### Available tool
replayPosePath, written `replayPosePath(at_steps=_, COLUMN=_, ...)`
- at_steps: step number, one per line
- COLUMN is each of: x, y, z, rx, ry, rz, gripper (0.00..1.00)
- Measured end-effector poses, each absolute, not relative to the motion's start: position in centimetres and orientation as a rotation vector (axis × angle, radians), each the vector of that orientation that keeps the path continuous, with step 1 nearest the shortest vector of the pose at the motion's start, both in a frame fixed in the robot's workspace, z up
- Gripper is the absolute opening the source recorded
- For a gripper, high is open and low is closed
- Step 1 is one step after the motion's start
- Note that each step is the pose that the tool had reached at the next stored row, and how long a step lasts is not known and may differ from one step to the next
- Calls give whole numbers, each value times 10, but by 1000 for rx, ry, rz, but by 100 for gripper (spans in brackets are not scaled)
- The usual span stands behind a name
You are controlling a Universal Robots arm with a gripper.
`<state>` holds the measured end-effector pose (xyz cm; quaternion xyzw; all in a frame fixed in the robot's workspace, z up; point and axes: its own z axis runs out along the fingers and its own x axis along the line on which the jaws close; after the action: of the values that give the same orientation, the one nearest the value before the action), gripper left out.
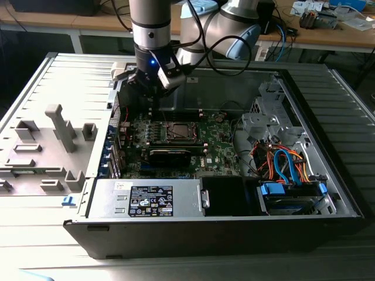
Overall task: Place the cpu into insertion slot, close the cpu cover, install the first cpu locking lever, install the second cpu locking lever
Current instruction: 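Install the first cpu locking lever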
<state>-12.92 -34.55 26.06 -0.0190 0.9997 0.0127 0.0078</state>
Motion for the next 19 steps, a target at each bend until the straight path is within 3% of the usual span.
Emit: replayPosePath(at_steps=19, x=-121, y=-346, z=261, rx=-60, ry=3125, rz=40, gripper=11)
